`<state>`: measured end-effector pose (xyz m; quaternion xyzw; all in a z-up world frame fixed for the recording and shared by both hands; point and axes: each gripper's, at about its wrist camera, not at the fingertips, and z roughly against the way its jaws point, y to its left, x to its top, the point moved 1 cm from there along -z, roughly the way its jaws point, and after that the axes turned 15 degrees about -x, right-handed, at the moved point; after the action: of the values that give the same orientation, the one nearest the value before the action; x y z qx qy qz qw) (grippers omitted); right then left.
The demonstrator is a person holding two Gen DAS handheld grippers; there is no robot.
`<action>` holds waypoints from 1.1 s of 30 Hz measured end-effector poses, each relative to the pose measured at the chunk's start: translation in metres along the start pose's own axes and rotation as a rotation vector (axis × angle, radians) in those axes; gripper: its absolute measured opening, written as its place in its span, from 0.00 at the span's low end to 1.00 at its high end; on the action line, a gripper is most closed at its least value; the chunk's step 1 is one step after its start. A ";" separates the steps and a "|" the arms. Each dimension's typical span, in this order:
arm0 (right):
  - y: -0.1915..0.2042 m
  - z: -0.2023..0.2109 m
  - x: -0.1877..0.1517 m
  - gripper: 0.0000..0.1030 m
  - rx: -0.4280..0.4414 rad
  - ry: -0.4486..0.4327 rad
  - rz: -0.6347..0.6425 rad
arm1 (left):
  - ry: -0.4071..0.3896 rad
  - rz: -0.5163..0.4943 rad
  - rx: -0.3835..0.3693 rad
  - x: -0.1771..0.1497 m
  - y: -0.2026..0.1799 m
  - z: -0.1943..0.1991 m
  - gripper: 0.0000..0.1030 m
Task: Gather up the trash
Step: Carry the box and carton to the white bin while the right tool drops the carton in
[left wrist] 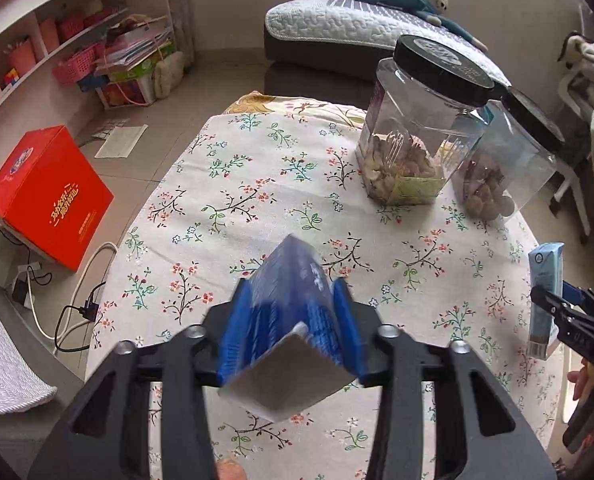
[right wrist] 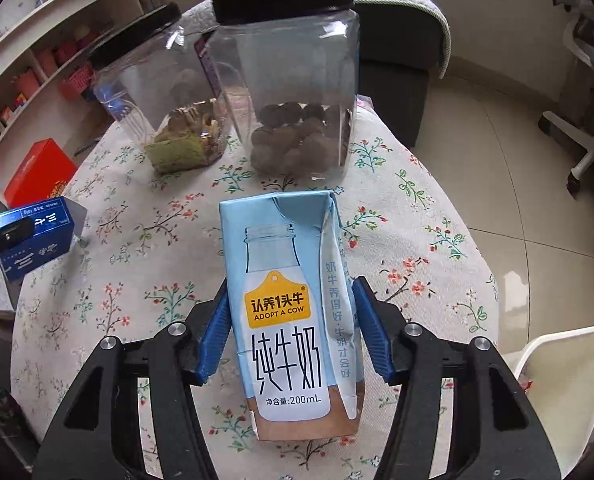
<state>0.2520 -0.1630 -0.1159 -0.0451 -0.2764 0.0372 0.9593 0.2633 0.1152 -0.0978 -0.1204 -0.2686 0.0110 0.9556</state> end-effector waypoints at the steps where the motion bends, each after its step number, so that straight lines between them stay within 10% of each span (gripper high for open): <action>1: 0.002 0.011 -0.003 0.54 -0.004 -0.020 0.007 | -0.006 0.008 -0.002 -0.002 -0.002 0.004 0.32; 8: -0.008 0.064 -0.021 0.54 0.033 -0.089 -0.014 | 0.071 -0.005 -0.075 -0.024 -0.015 0.012 0.34; 11: -0.017 0.063 -0.036 0.54 0.047 -0.062 -0.045 | 0.059 0.000 0.034 -0.028 -0.007 0.015 0.71; 17: -0.024 0.037 -0.052 0.54 0.053 0.026 -0.112 | 0.125 0.197 0.103 -0.038 0.041 0.017 0.84; 23: -0.014 0.035 -0.050 0.54 0.080 0.022 -0.112 | 0.272 0.413 0.083 -0.065 0.082 -0.027 0.84; 26: -0.009 0.039 -0.049 0.54 0.083 0.013 -0.103 | 0.275 0.391 0.114 -0.064 0.081 -0.032 0.55; 33: -0.011 0.052 -0.042 0.54 0.101 -0.053 -0.129 | 0.090 0.241 0.069 -0.042 0.039 0.002 0.55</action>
<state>0.1896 -0.1745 -0.0934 0.0225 -0.3018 -0.0097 0.9531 0.2276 0.1499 -0.1268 -0.1192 -0.2085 0.1298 0.9620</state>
